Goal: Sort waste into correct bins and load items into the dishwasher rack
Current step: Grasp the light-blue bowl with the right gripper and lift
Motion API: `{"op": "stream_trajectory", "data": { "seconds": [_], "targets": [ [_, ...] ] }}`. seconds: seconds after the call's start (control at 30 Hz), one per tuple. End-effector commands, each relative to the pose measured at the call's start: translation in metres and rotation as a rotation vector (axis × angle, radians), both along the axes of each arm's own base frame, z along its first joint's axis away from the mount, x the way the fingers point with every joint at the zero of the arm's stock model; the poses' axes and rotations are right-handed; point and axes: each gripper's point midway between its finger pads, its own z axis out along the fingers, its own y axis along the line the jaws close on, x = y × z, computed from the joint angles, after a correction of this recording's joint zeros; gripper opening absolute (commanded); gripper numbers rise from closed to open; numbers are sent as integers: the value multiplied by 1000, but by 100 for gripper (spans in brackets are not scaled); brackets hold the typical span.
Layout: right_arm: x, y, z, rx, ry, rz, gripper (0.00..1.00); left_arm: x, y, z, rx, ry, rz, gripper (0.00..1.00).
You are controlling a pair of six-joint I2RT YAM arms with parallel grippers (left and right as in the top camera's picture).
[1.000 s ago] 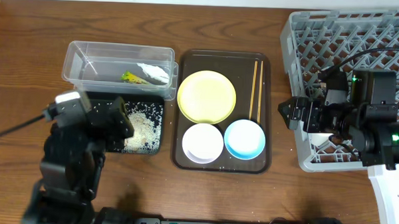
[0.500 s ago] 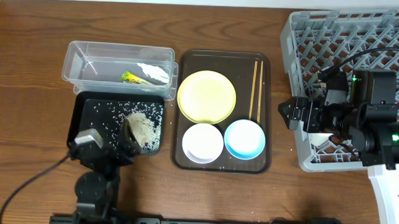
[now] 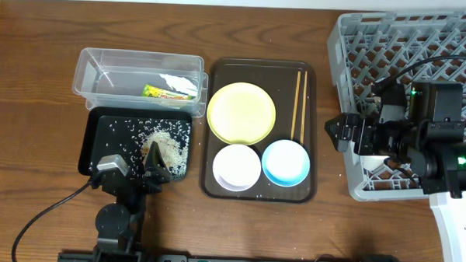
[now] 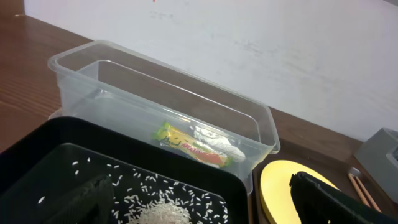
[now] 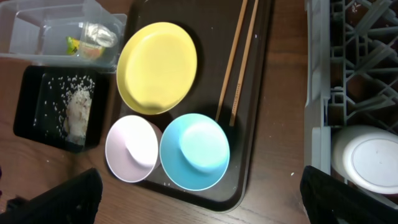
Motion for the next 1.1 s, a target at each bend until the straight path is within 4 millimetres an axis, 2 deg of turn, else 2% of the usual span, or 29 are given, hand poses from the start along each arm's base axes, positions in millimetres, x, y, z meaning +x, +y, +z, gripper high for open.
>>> {"op": "stream_trajectory", "data": {
  "seconds": [0.0, 0.4, 0.6, 0.7, 0.73, 0.77, 0.8, 0.87, 1.0, 1.07],
  "targets": [
    [1, 1, 4, -8, -16, 15, 99, 1, 1, -18, -10, 39, 2, 93],
    [1, 1, 4, -8, -17, 15, 99, 1, 1, -18, -10, 40, 2, 93],
    [24, 5, 23, 46, -116, -30, 99, 1, 1, -18, -10, 40, 2, 93],
    [19, 22, 21, 136, -64, -31, 99, 1, 1, -18, -10, 39, 2, 93],
    [15, 29, 14, 139, -40, -4, 99, 1, 1, -18, -10, 40, 2, 93],
    [6, 41, -5, 106, 11, 31, 94, 1, 1, -18, -10, 40, 2, 94],
    [3, 44, -16, 82, 35, 41, 91, 1, 1, -18, -10, 40, 2, 93],
    [-10, 52, -54, -2, 129, 41, 84, 1, 1, -18, -10, 40, 2, 93],
    [-35, 47, -121, -152, 300, -46, 62, 1, 1, -18, -10, 39, 2, 93],
    [-39, 37, -145, -217, 342, -100, 59, 1, 1, -18, -10, 40, 2, 94]
  ]
}}
